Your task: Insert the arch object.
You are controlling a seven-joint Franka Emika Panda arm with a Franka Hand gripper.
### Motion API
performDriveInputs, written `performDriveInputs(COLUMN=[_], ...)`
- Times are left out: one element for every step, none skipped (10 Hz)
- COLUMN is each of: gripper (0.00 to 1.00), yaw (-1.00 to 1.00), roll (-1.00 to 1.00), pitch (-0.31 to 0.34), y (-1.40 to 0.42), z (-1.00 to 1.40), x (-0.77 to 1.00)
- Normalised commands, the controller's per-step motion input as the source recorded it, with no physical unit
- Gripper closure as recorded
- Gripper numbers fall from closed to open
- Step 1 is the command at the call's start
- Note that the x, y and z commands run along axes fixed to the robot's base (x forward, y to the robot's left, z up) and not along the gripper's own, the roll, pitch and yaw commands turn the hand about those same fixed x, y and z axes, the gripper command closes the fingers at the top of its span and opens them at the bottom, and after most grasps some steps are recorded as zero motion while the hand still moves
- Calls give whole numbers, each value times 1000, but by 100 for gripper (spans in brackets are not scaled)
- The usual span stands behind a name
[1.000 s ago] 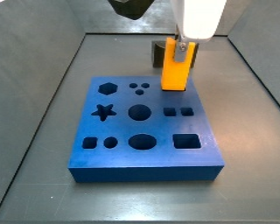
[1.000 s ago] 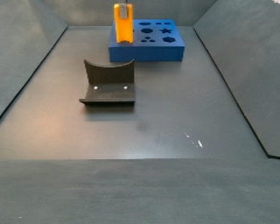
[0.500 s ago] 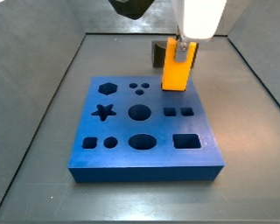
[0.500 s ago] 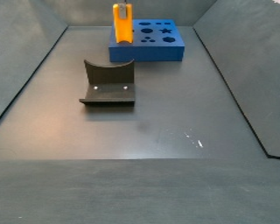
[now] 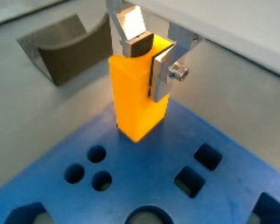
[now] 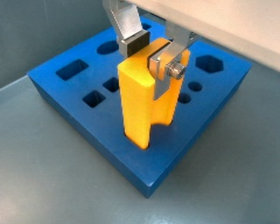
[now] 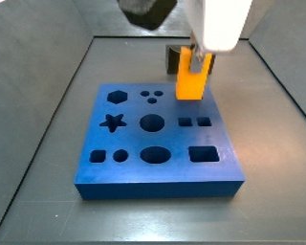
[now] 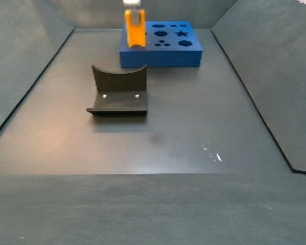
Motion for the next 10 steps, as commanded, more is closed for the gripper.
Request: performDriveInputs(gripper=[100,100,100,100,100,100,100,100,100,100], yaw=[0,0,-109,-269,-286,-283,-263,-163,-26,0], roll=[-26,-9,0,0,16,30,43,0,-89,0], pitch=[-17,-26,-49,-36,-30,-63,-69,-83,-121,0], y=[-26,-6,0,0,0,0,0,40,77,0], z=[-337,-363,-406,-389,-409,-451,-426,-231,-54,0], x=[0,0,80,34,43,60,43,0,-3,0])
